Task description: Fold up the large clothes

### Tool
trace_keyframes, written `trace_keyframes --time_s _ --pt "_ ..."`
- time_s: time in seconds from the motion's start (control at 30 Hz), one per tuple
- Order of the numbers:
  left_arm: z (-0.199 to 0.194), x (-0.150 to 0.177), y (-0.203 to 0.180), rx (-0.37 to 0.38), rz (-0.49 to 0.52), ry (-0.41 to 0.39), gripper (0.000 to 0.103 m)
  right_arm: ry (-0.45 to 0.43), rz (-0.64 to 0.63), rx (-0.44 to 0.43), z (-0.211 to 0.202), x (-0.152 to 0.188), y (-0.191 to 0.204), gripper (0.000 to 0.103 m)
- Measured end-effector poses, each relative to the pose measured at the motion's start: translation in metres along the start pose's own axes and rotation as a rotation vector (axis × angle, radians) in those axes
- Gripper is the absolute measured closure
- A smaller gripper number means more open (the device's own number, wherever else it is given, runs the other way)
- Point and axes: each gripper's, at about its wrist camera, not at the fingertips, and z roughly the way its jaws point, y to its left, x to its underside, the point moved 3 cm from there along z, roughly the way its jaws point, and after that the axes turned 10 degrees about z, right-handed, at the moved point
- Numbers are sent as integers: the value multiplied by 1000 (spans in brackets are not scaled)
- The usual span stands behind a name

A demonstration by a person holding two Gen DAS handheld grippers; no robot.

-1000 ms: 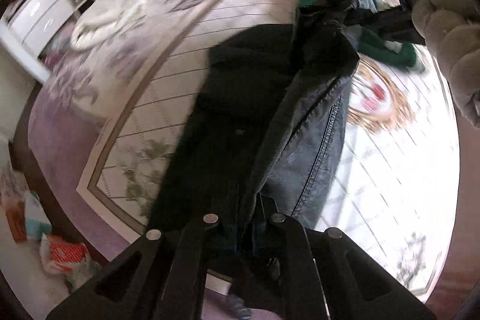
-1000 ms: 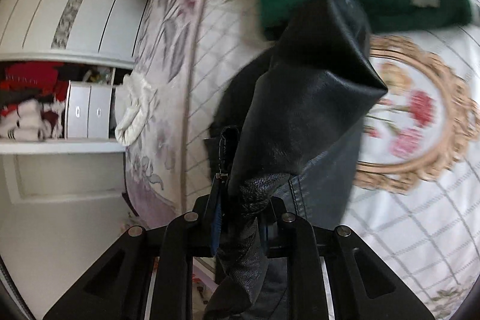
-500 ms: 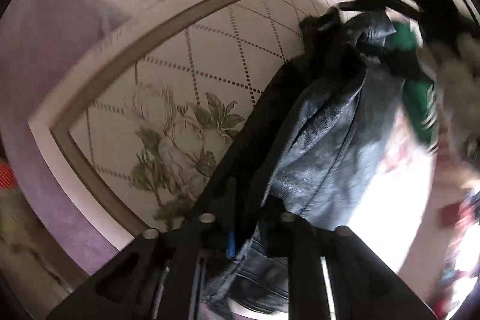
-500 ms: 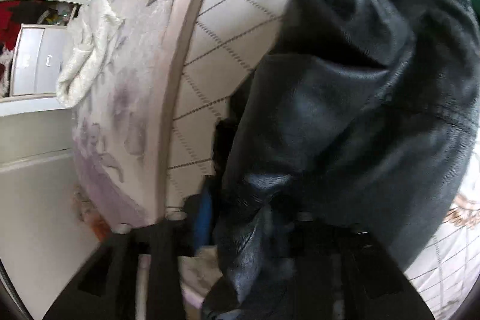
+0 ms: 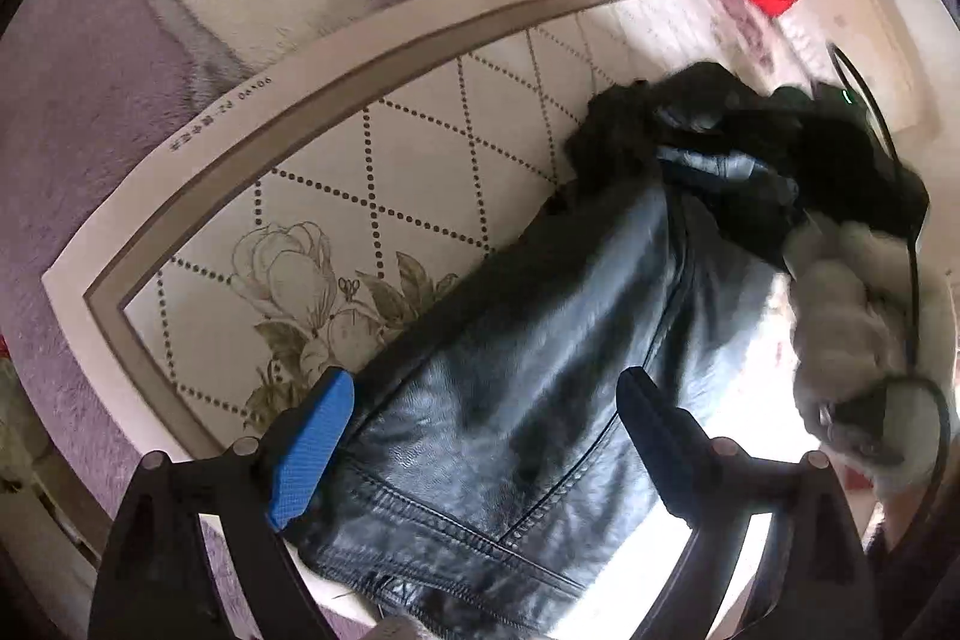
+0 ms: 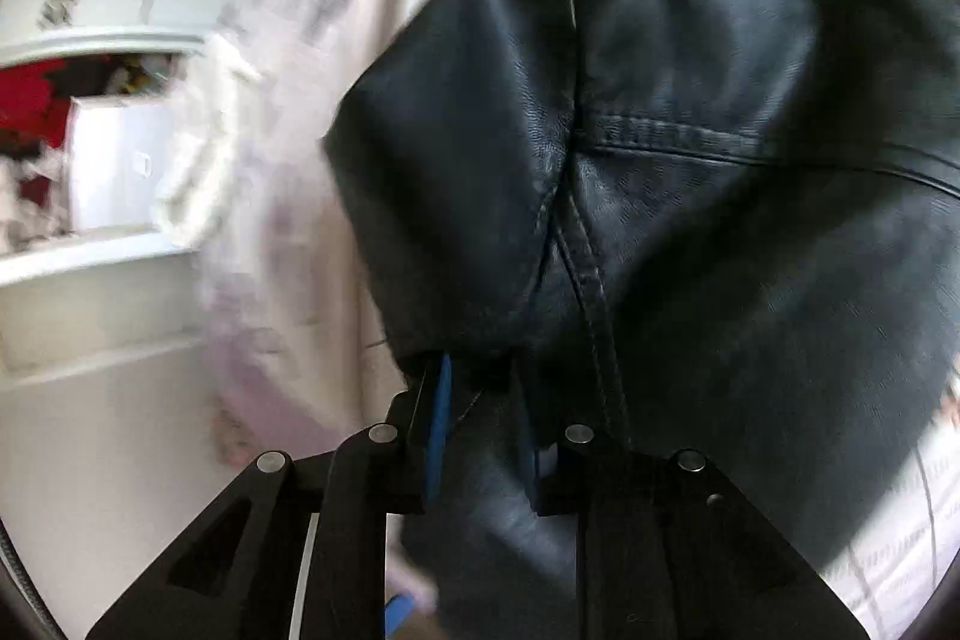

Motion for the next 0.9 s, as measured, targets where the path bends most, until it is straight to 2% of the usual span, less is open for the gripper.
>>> trace_keyframes --time_s 0.07,0.13,0.17,0.2,0.23,0.27,0.3,0.33,0.37,0.4,0.47,0.53,0.57,0.6,0.63,0.67,0.73,0.77,0.83,0.9 --pt "8 -4 -1 -38 26 9 14 12 22 -37 12 -8 -2 80" --pt "12 -6 -1 -36 35 12 14 49 22 -78 4 -9 0 80" --pt "14 -8 -1 -32 35 11 14 68 7 -105 -7 -8 0 79" --pt "15 -9 -2 -30 40 13 14 52 -9 -128 -28 -7 -5 76" --pt "16 -11 -5 -28 52 13 14 18 -14 -122 -42 -7 -11 60" --pt "16 -13 -7 -31 59 9 14 -73 -23 -85 -72 -8 -26 39" --pt "17 -16 -10 -34 68 7 14 -156 -24 -40 -93 -9 -41 30" --pt "16 -17 -11 -33 77 7 14 -230 -11 40 -112 -12 -58 20" --pt "17 -18 -14 -34 89 6 14 -291 18 132 -125 -18 -78 19" --pt "17 -19 -16 -38 93 3 14 -324 56 174 -130 -25 -96 19" --pt "19 -26 -22 -39 105 -6 14 -285 132 131 -117 -43 -127 19" --pt "19 -32 -29 -52 120 -21 14 -195 161 -18 -90 -58 -142 18" --pt "17 -34 -32 -66 137 -34 14 -203 151 -40 -85 -59 -143 18" --pt "15 -36 -35 -81 151 -42 14 -273 100 -69 -89 -58 -138 23" --pt "14 -37 -37 -92 159 -50 14 -287 90 -95 -90 -55 -135 63" --pt "14 -40 -40 -101 166 -58 14 -298 125 -127 -96 -48 -141 75" --pt "10 -40 -43 -121 175 -61 14 -336 205 -201 -112 -31 -157 86" --pt "6 -39 -46 -125 179 -57 14 -368 282 -221 -125 -12 -174 87" --pt "1 -35 -52 -126 190 -48 14 -421 404 -205 -143 24 -203 87" --pt "-2 -31 -60 -136 214 -42 14 -441 586 -162 -163 84 -250 86"
